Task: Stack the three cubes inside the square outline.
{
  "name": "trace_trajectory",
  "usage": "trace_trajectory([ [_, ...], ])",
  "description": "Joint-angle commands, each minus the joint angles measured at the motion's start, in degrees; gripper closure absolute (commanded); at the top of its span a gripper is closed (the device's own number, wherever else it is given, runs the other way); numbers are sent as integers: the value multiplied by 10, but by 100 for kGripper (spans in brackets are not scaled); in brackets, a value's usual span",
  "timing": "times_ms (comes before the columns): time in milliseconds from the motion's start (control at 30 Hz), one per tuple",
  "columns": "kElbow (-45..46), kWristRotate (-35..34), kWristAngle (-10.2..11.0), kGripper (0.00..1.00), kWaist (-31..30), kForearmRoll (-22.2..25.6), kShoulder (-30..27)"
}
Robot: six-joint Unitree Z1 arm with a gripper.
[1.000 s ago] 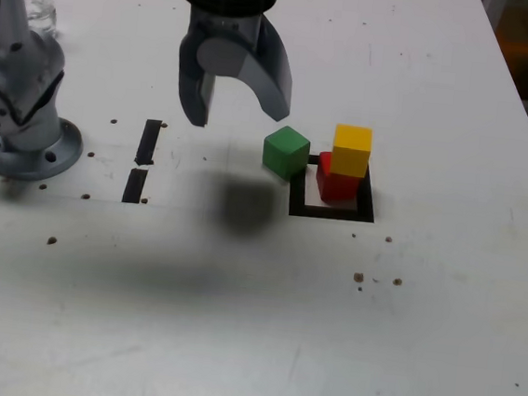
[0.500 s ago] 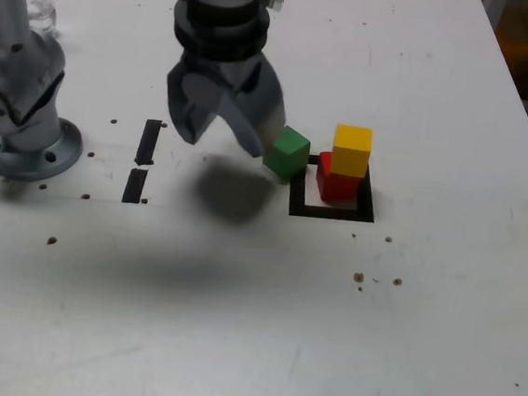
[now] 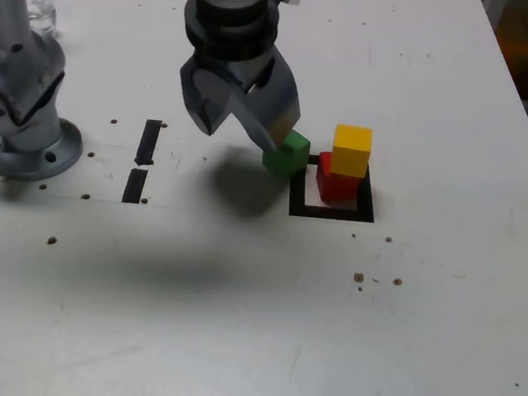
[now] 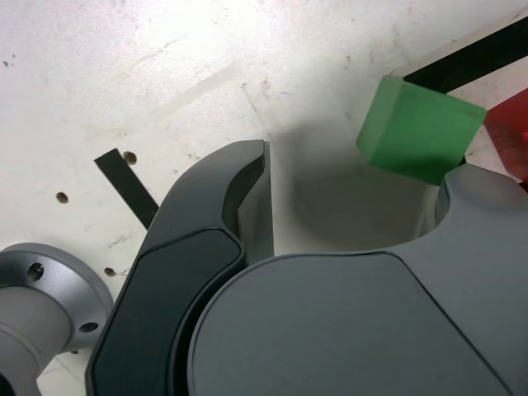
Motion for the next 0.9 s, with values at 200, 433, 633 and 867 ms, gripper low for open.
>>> trace_trajectory([
  [200,-14,1,0,24,0,-9,19],
  [433,-15,1,-1,24,0,-16,32],
  [633,-18,1,-3,24,0,-21,40],
  [867,-19,1,-4,24,0,-25,47],
])
